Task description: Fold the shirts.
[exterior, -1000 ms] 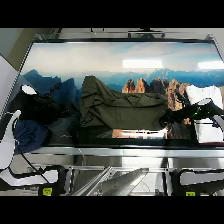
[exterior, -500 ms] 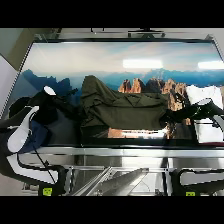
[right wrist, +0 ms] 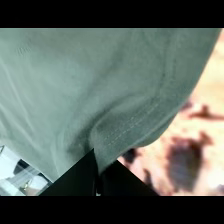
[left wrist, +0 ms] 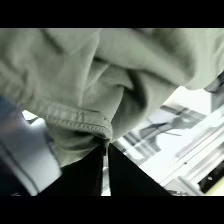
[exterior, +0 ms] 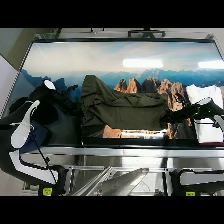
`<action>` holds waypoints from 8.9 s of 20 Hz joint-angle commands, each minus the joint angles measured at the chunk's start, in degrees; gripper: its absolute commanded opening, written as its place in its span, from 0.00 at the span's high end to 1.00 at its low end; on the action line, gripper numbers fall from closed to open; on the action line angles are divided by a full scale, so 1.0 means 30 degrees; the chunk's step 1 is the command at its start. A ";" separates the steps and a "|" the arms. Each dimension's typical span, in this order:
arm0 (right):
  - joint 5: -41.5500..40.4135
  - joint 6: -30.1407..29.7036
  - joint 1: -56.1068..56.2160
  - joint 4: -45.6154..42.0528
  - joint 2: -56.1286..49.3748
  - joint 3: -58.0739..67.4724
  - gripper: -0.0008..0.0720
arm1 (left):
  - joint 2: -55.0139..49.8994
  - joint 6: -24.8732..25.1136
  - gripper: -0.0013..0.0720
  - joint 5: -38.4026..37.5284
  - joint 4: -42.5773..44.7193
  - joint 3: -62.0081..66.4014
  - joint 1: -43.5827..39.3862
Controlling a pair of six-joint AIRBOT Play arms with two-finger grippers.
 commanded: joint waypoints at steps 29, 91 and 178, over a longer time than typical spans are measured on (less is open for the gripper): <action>0.0204 0.0007 -0.0007 0.0903 0.0226 0.0029 0.97 | -0.0189 -0.0794 0.93 0.2783 0.2288 -0.0328 -0.1770; -0.0364 -0.3140 -0.3249 1.4039 1.2349 0.8983 0.97 | 0.5901 0.3184 0.95 0.0605 -1.5613 1.5824 0.2579; -0.2004 0.0372 -0.4313 -0.0546 0.4539 -0.4503 0.41 | 1.0979 -0.3184 0.52 0.0168 0.5056 -0.9282 0.3140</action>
